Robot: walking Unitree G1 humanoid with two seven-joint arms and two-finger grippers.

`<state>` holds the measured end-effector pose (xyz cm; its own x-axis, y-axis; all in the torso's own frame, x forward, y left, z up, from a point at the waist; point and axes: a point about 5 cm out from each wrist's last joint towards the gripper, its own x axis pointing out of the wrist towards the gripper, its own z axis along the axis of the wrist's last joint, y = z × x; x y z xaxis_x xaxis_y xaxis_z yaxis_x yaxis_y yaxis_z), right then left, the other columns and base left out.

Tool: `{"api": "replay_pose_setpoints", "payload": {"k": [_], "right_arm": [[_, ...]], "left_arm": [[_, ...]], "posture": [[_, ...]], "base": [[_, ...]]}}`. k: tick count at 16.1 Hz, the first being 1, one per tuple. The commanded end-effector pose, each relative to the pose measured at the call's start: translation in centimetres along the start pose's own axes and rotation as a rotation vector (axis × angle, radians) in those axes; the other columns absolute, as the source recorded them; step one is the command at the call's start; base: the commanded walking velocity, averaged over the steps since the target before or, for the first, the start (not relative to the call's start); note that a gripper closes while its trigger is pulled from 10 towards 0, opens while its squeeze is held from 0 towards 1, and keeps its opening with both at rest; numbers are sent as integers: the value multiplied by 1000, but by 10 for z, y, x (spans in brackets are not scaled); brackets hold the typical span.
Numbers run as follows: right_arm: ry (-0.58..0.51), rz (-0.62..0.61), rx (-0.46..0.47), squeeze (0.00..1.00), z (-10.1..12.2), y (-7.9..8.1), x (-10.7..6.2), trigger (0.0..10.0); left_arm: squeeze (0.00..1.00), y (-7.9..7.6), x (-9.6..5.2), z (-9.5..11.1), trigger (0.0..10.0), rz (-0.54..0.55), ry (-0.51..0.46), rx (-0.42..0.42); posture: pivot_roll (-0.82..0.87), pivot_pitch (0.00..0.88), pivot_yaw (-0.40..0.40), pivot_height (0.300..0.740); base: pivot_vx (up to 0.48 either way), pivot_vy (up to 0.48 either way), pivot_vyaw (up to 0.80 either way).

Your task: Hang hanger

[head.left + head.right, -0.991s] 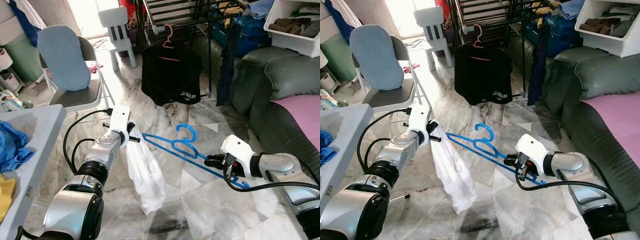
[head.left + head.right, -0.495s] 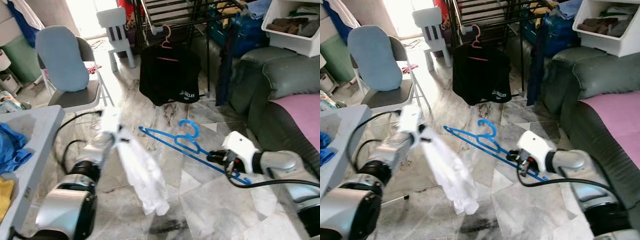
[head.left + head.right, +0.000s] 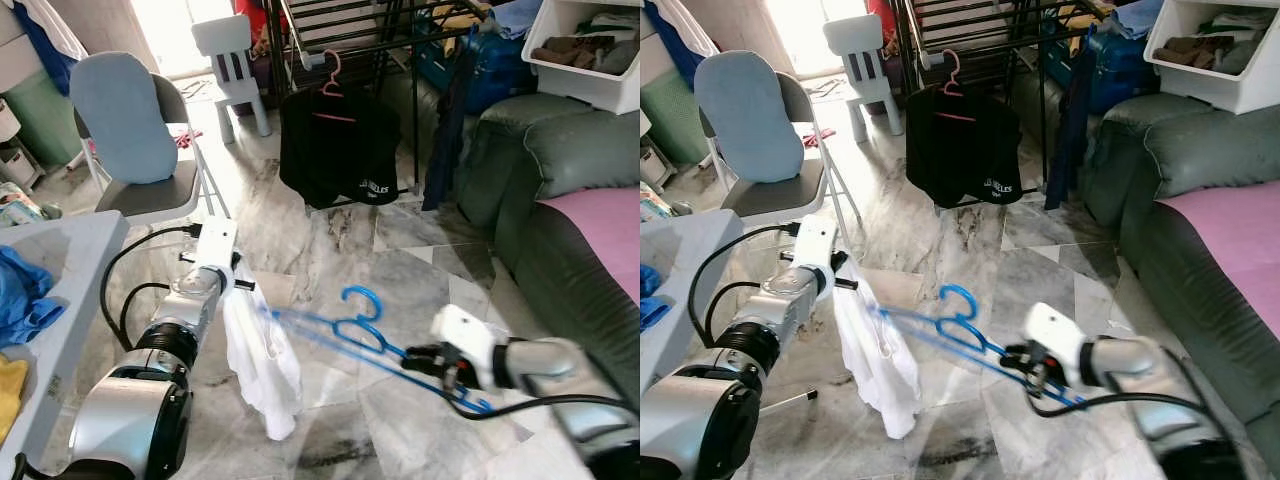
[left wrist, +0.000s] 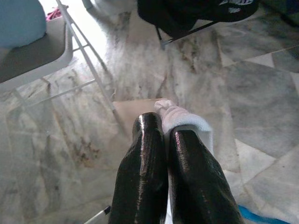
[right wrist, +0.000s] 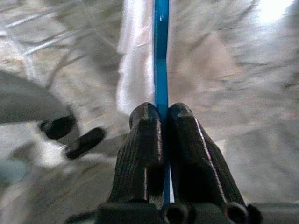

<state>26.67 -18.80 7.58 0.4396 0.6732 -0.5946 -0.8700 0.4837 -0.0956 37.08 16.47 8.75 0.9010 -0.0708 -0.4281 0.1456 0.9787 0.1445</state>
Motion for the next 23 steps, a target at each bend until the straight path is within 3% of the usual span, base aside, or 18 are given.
{"api": "replay_pose_setpoints", "payload": {"k": [1, 4, 6, 8, 9, 10, 12, 15, 17, 20, 23], "right_arm": [[-23, -80, -34, 0, 5, -8, 5, 10000], [-59, -166, -26, 0, 6, -7, 12, 10000], [-92, -197, -6, 0, 5, 0, 15, 10000], [-115, -228, -24, 0, 3, 4, 11, 10000], [-130, -222, -93, 0, 8, 5, 3, 10000], [-138, -223, -97, 0, 10, 5, 2, 10000], [-185, -201, -113, 0, 22, 5, 1, 10000], [-239, -151, -55, 0, 30, 19, 11, 10000], [-272, -162, -24, 0, 33, 27, 16, 10000], [-267, -219, 78, 0, 34, 31, 20, 10000], [-192, -198, 93, 0, 31, 30, 6, 10000]], "left_arm": [[0, 3, -1, 8, 10000, -10, -55, 14], [0, 4, -8, 6, 10000, -28, -146, -26], [0, 6, -19, -16, 10000, 18, -183, -143], [0, 0, -38, -29, 10000, 28, -281, -207], [0, 1, -54, -37, 10000, 63, -355, -232], [0, 1, -58, -37, 10000, 57, -370, -227], [0, -1, -72, -39, 10000, 36, -414, -138], [0, -8, -100, -60, 10000, 4, -389, -55], [0, -13, -116, -69, 10000, -4, -368, -44], [0, -20, -124, -62, 10000, 11, -400, -49], [0, -12, -114, -60, 10000, 36, -317, -79]], "posture": [[-131, 0, 144, 740], [-132, 0, 139, 740], [-137, 0, 131, 740], [-141, 0, 112, 740], [-131, 0, 80, 740], [-130, 0, 75, 740], [-116, 0, 28, 740], [-88, 0, -2, 740], [-71, 0, -9, 740], [-68, 0, 3, 740], [-103, 0, 46, 740]], "base": [[0, 0, 0], [0, 0, 0], [0, 0, 0], [0, 0, 0], [0, 0, 0], [0, 0, 0], [0, 0, 0], [0, 0, 0], [0, 0, 0], [0, 0, 0], [0, 0, 0]]}}
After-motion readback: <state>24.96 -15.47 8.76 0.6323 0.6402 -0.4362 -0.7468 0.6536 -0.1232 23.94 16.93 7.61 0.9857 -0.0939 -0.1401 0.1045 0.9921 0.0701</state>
